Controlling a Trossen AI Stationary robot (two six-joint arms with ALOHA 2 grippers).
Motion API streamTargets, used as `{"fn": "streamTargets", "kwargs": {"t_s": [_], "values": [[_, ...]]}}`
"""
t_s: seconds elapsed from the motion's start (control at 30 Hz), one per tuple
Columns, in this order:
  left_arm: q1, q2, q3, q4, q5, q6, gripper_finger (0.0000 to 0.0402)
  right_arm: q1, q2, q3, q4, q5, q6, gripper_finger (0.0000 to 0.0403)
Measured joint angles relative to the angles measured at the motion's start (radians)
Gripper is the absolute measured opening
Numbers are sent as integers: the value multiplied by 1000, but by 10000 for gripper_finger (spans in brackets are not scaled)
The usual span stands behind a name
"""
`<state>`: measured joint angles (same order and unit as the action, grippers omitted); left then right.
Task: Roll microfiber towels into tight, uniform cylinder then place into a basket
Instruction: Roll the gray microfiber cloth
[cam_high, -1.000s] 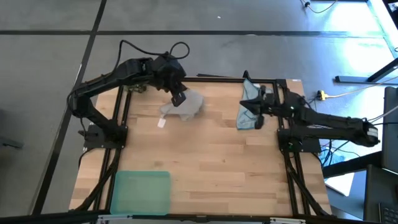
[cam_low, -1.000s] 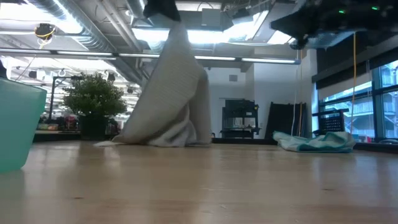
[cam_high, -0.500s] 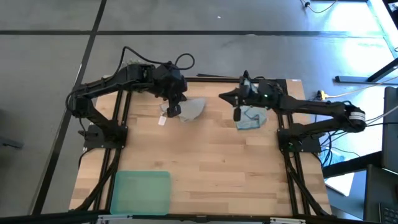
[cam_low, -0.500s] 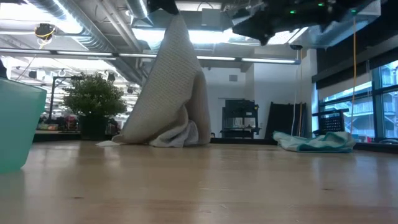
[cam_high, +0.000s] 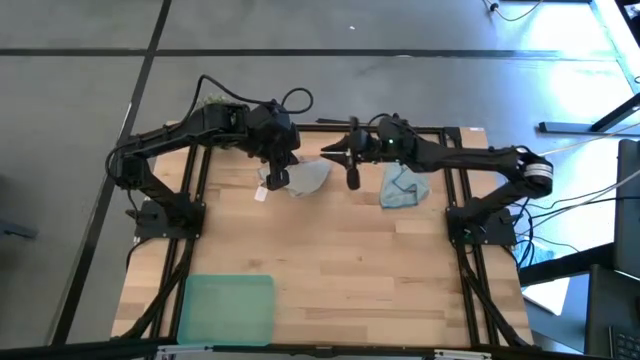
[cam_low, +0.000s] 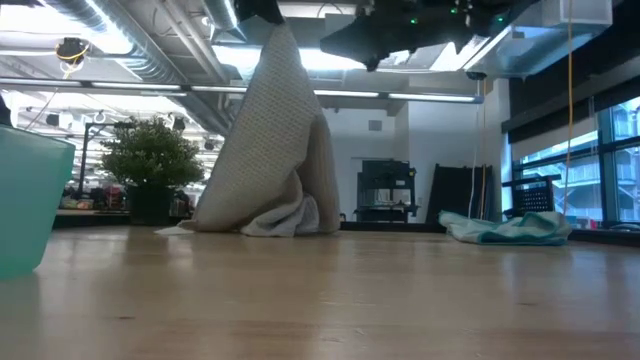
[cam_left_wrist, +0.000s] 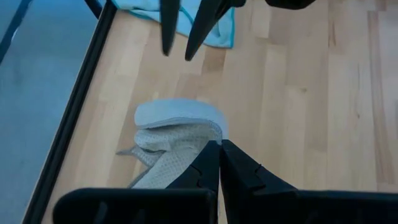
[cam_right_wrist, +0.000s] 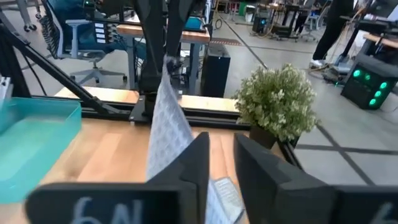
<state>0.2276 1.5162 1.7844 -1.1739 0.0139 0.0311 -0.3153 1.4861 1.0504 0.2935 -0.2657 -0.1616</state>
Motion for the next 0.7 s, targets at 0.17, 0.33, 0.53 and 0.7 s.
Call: {"fn": "streamTargets", "kwargs": {"t_s": [0.17, 0.33, 0.53, 0.7], "values": [[0, 0, 0, 0, 0, 5, 0, 0, 30, 25, 3, -80, -31, 125], [0, 0, 0, 5, 5, 59, 0, -7, 87, 38, 23, -188, -60, 137], [-4, 0, 0, 6, 25, 100, 0, -26, 161, 112, 46, -276, -100, 115], [-15, 2, 0, 7, 45, 110, 0, -28, 219, 201, 30, -357, -109, 99]]}}
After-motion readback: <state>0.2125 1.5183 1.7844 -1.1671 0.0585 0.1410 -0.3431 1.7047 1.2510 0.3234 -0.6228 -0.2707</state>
